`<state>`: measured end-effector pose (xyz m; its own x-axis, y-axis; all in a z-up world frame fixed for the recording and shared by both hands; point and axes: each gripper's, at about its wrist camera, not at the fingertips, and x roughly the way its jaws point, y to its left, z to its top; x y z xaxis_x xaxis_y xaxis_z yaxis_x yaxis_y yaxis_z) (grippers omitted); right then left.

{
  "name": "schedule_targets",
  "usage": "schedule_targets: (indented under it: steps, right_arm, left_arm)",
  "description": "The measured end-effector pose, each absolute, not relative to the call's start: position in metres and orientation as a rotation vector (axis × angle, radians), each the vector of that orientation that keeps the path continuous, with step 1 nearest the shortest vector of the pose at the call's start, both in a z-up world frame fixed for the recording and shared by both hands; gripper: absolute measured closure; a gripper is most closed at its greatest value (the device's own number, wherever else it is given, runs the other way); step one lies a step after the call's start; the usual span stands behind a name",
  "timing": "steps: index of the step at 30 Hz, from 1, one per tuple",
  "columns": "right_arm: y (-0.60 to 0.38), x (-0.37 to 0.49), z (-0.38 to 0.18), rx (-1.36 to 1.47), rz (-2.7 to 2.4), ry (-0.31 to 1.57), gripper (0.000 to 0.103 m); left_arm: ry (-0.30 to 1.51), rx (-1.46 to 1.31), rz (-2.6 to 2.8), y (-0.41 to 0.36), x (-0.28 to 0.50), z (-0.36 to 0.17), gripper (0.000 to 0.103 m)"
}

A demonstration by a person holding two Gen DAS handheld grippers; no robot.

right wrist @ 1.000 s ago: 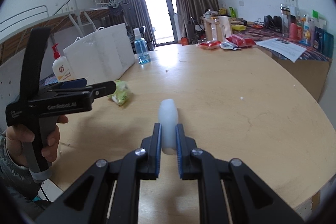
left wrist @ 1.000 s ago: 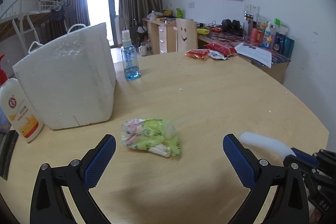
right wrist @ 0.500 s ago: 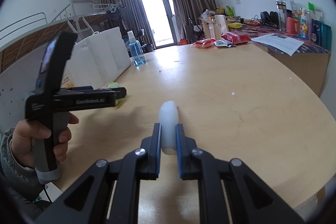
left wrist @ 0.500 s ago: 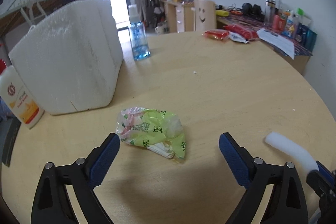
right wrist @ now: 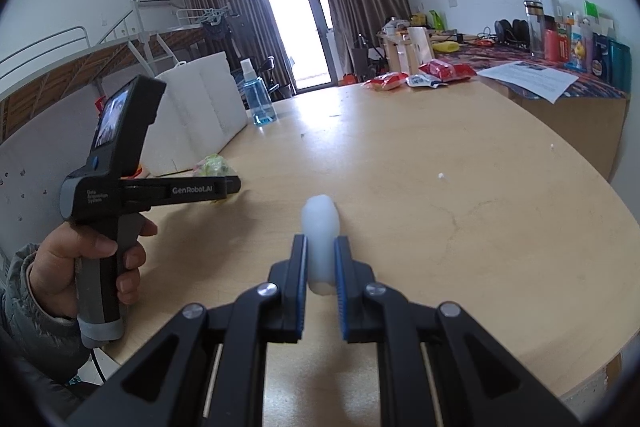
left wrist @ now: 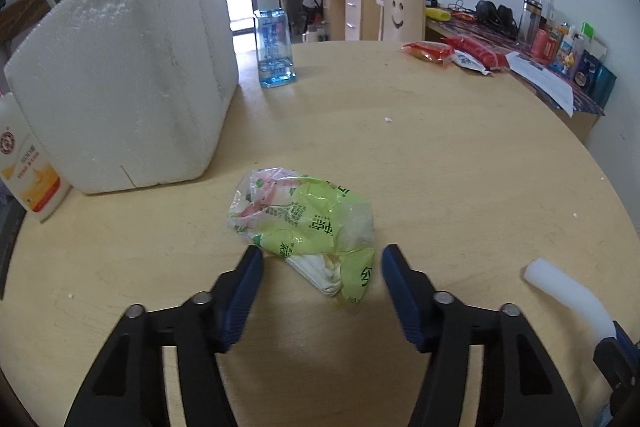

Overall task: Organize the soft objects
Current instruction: 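Reach the left gripper to the green snack packet and grasp it while the right holds the strip, then carry the snack packet and foam strip up toward the white foam box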

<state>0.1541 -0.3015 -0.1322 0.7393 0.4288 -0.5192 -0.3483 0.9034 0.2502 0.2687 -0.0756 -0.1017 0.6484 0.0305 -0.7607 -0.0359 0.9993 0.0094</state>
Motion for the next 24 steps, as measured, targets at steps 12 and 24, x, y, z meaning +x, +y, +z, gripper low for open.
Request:
schedule_targets:
  steps: [12, 24]
  right_arm:
    - [-0.302, 0.157, -0.135, 0.144, 0.419, 0.622, 0.087]
    - [-0.307, 0.163, -0.147, 0.186, 0.4, 0.656, 0.087]
  left_arm:
    - [0.868, -0.036, -0.012, -0.071, 0.269, -0.102, 0.084]
    - [0.771, 0.028, -0.104, -0.077, 0.251, -0.087, 0.09]
